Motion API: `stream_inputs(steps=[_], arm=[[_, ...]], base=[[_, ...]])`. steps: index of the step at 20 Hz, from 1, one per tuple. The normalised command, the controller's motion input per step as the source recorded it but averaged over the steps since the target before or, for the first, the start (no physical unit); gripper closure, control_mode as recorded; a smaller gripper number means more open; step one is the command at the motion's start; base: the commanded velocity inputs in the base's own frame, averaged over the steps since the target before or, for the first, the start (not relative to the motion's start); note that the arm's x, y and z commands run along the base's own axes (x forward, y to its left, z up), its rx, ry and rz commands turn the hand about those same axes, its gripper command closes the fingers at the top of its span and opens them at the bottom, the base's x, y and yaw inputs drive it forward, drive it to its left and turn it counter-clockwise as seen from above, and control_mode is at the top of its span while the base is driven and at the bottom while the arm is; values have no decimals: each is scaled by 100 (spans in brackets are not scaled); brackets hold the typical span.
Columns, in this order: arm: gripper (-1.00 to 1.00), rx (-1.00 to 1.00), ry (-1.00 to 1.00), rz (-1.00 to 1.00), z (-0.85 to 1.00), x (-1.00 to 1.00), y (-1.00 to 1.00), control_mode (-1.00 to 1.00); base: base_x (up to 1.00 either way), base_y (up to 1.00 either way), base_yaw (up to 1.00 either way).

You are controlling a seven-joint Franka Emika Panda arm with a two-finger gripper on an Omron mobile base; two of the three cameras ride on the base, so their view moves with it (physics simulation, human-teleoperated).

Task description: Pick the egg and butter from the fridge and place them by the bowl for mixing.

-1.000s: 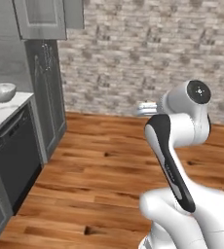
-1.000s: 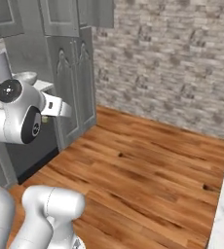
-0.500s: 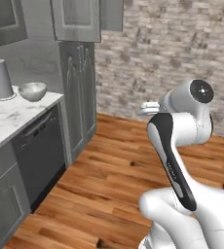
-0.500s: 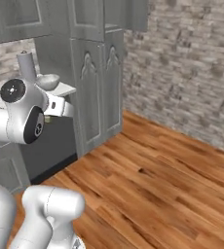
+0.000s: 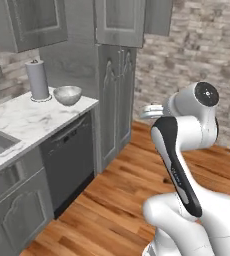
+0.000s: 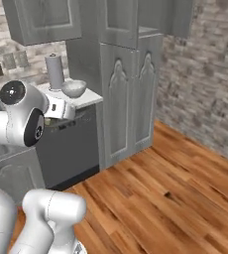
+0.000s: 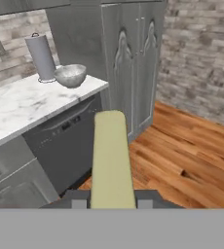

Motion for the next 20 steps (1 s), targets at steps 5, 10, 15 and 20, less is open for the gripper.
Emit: stream_inputs(steps=[5,10,15,20], arm=[[100,0,0,0,0,0,0,100],[100,0,0,0,0,0,0,100],[100,0,0,0,0,0,0,100],[100,0,0,0,0,0,0,100]], base=[[68,12,37],[65,6,44],[73,3,40],[80,-4,26]])
